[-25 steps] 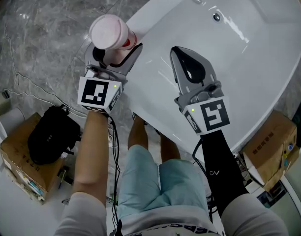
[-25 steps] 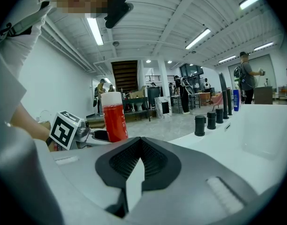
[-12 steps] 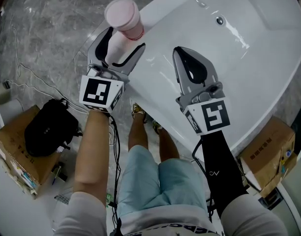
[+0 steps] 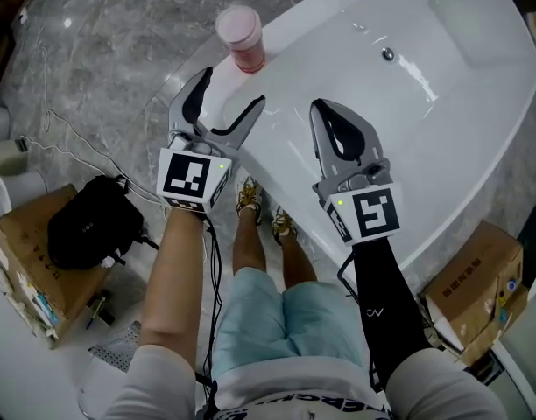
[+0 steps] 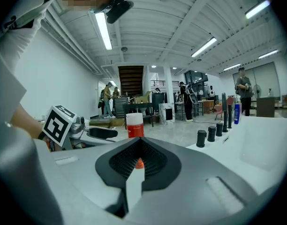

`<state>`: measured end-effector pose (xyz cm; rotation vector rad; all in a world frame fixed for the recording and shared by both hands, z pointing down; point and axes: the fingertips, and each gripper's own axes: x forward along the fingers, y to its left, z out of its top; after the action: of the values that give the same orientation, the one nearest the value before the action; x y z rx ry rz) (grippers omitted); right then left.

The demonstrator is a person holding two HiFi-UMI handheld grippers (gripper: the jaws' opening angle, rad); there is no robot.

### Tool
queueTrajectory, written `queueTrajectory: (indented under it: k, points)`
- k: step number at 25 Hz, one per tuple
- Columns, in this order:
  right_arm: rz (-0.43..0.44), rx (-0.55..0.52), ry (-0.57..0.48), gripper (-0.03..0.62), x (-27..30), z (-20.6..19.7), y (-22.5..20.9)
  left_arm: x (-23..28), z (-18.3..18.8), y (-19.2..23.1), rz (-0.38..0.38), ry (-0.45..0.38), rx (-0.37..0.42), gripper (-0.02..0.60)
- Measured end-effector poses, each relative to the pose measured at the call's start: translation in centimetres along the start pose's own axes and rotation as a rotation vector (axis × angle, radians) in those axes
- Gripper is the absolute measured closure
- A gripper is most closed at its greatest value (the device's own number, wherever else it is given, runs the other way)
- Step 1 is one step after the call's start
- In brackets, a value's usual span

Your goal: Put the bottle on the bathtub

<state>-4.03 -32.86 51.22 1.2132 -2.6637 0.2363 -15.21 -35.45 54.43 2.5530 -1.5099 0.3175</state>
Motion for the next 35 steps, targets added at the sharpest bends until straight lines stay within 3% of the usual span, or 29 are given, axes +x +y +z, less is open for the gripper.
queueTrajectory:
  k: [18, 29, 35]
  points:
    - [0.012, -0.089, -0.017, 0.563, -8.3, 12.2, 2.8, -9.7, 14.7, -8.5, 0.040, 0.002, 0.027, 0.131]
    - [0.005, -0.095, -0.048, 0.562, -12.2, 19.4, 3.0, -14.2, 22.6, -10.1, 0.134, -0.040, 0.002, 0.152]
    - [0.045, -0.134, -0.076, 0.563, -12.4, 22.9, 4.2, -16.9, 26.0, -8.8, 0.183, -0.050, 0.071, 0.197]
